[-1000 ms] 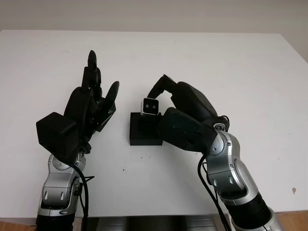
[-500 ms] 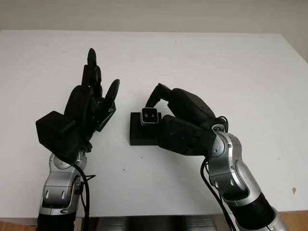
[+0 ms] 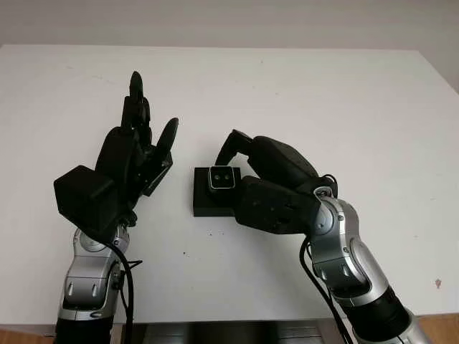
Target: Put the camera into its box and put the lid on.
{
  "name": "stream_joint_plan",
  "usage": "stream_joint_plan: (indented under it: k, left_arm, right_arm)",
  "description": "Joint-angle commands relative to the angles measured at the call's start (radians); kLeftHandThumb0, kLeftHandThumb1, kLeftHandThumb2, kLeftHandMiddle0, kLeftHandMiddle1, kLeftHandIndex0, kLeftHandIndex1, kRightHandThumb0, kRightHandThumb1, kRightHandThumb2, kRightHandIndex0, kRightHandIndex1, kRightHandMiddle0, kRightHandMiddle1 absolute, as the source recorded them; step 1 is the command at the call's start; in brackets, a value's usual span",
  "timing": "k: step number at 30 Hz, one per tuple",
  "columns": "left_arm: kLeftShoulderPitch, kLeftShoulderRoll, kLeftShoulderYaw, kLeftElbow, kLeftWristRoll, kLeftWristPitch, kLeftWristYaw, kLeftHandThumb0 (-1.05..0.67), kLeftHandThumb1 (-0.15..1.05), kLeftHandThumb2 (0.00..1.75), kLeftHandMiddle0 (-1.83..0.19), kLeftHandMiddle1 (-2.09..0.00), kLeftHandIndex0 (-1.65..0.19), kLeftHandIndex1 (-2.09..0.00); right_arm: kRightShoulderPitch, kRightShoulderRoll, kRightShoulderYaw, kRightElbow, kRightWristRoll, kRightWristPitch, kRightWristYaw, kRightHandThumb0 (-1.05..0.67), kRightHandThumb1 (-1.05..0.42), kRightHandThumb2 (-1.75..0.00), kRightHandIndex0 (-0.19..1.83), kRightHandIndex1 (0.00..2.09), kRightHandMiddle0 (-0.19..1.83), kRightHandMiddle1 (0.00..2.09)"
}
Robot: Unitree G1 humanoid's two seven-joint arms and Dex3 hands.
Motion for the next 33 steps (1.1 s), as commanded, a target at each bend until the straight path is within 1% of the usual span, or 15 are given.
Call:
stream_joint_plan:
  k: [1,10,17,21,33]
  left_arm:
    - [-0.001,-0.001,-0.004,-0.020,0.003,-0.015,0.001,-0.65,1.05,0.43,0.19,0.00,0.19,0.00]
    - [-0.002,-0.003,-0.006,-0.022,0.002,-0.007,0.002,-0.67,1.05,0.41,0.19,0.00,0.19,0.00]
    - [-0.006,-0.003,-0.007,-0.012,0.000,-0.017,-0.001,-0.67,1.05,0.41,0.19,0.00,0.19,0.00]
    - [-0.008,-0.002,-0.007,-0.010,0.000,-0.016,-0.001,-0.67,1.05,0.40,0.19,0.00,0.19,0.00]
    - [-0.011,0.001,-0.003,-0.008,-0.012,-0.012,-0.007,-0.68,1.05,0.38,0.19,0.00,0.19,0.00]
  right_arm:
    - [0.000,0.000,0.001,0.006,0.004,-0.013,-0.006,-0.39,-1.05,-0.06,0.40,0.07,0.28,1.83]
    - [0.004,0.031,0.005,0.046,-0.003,-0.008,-0.049,-0.39,-1.05,-0.06,0.41,0.07,0.27,1.84]
    - [0.025,0.055,0.018,0.040,-0.009,0.000,-0.072,-0.37,-1.05,-0.10,0.41,0.07,0.25,1.87]
    - [0.042,0.073,0.027,0.031,-0.013,0.012,-0.078,-0.38,-1.05,-0.10,0.40,0.06,0.24,1.88]
    - [0.089,0.083,0.050,0.012,-0.025,0.011,-0.101,-0.39,-1.05,-0.13,0.42,0.06,0.26,1.92]
